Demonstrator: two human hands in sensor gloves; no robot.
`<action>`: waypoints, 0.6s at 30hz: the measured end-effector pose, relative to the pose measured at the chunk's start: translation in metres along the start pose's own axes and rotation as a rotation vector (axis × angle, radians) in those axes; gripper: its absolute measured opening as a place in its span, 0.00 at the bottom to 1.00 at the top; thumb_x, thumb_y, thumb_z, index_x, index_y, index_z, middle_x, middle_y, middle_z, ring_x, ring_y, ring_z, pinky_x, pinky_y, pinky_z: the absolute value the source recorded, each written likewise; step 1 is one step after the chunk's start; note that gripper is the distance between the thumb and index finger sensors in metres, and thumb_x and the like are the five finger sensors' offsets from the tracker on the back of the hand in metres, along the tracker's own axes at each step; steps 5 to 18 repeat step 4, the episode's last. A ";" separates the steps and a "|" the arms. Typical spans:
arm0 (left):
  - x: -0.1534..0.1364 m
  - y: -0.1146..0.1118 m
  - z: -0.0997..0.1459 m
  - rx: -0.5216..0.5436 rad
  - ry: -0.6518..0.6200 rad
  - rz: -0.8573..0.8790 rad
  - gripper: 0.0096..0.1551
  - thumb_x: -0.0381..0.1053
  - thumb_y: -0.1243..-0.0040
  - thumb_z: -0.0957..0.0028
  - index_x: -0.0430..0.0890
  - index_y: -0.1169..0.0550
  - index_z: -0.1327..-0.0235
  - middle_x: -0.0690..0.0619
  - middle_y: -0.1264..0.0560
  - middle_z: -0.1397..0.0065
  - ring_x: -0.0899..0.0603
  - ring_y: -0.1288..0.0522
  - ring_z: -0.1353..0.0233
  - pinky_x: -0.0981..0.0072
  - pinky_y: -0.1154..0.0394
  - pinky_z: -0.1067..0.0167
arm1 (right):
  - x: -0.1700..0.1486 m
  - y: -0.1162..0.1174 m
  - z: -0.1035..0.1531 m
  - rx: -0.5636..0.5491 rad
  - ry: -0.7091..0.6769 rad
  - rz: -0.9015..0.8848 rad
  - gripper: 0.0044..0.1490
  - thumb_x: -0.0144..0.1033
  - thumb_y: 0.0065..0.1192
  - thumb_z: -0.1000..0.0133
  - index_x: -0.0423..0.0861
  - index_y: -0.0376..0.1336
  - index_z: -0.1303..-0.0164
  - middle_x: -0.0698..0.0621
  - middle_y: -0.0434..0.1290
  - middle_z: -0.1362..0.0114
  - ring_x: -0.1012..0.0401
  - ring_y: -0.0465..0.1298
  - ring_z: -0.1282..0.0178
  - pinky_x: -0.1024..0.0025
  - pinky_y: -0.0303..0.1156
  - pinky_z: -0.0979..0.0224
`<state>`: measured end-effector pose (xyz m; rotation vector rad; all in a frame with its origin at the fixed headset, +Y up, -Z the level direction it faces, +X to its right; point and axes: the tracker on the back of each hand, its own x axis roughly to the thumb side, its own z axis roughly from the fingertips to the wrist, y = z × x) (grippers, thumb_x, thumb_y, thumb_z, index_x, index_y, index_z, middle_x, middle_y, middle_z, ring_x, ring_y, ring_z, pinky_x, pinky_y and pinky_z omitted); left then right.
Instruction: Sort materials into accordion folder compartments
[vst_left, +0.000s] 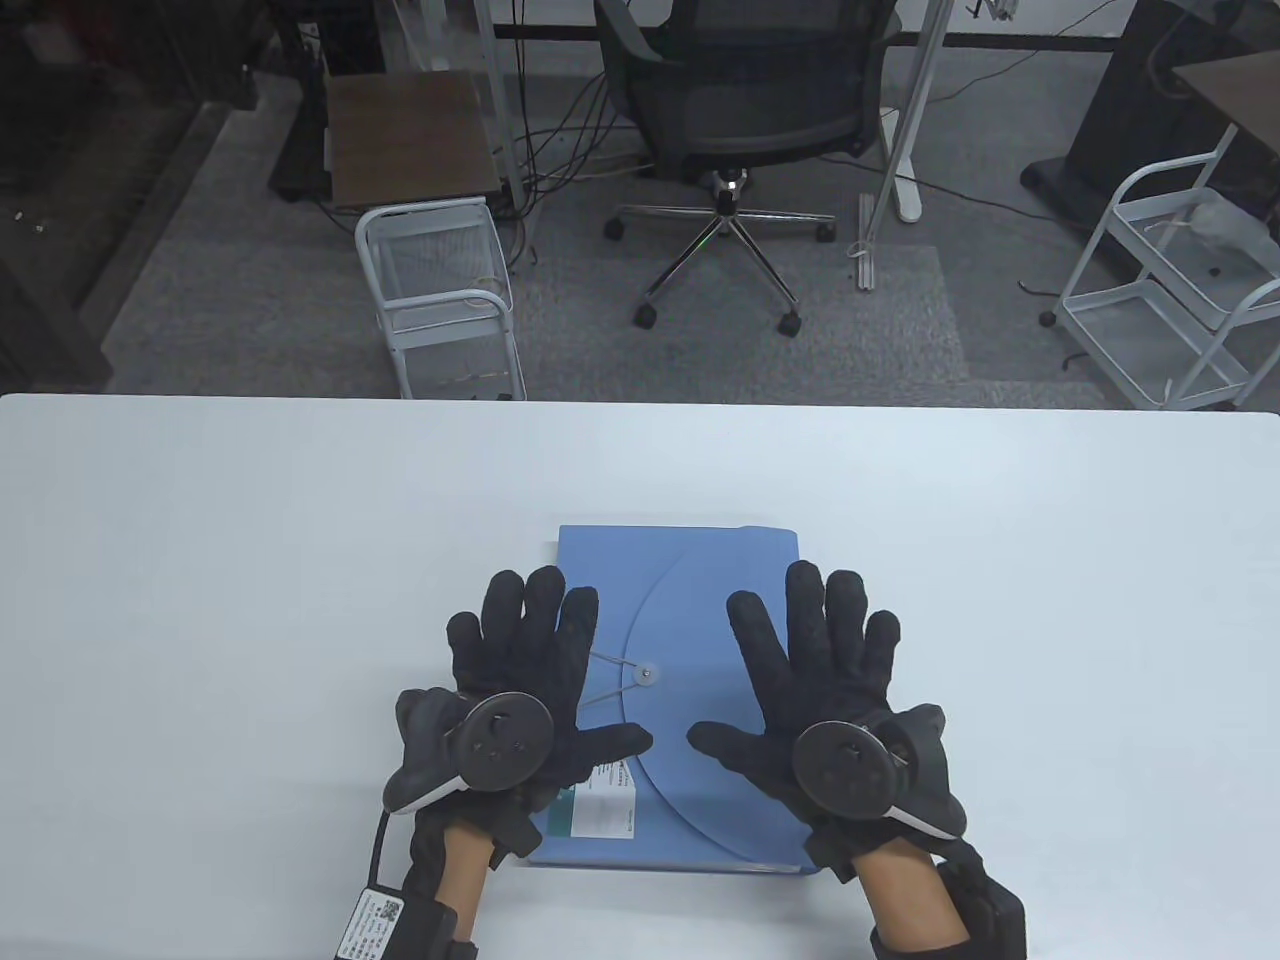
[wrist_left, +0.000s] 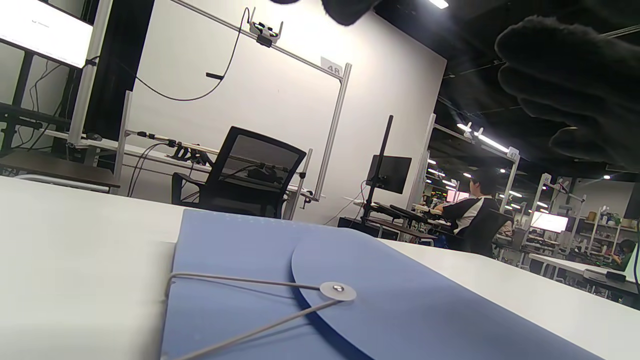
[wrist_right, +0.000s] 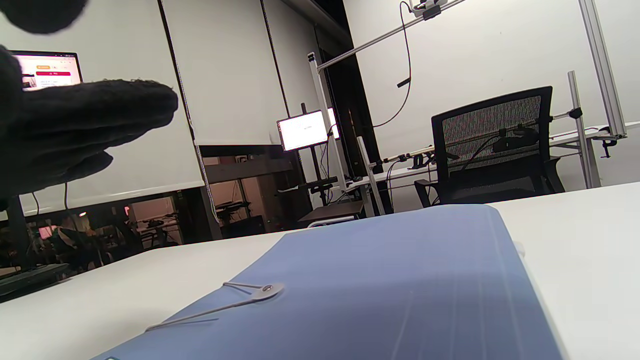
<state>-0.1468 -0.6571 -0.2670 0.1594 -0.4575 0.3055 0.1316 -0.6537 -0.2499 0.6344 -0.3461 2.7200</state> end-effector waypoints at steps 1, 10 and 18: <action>0.000 0.000 0.000 0.000 0.000 0.002 0.71 0.90 0.61 0.48 0.44 0.57 0.06 0.36 0.67 0.07 0.28 0.73 0.15 0.21 0.65 0.33 | 0.000 0.000 0.000 0.003 -0.001 0.000 0.63 0.82 0.43 0.44 0.55 0.31 0.10 0.34 0.24 0.10 0.30 0.25 0.17 0.17 0.29 0.28; 0.000 0.000 0.000 0.001 0.004 0.004 0.71 0.90 0.61 0.48 0.44 0.56 0.06 0.37 0.66 0.07 0.27 0.72 0.15 0.21 0.65 0.33 | 0.002 0.001 0.000 0.007 0.000 0.008 0.63 0.82 0.43 0.44 0.55 0.32 0.10 0.34 0.24 0.10 0.30 0.25 0.17 0.17 0.29 0.28; 0.000 0.000 0.000 0.001 0.004 0.004 0.71 0.90 0.61 0.48 0.44 0.56 0.06 0.37 0.66 0.07 0.27 0.72 0.15 0.21 0.65 0.33 | 0.002 0.001 0.000 0.007 0.000 0.008 0.63 0.82 0.43 0.44 0.55 0.32 0.10 0.34 0.24 0.10 0.30 0.25 0.17 0.17 0.29 0.28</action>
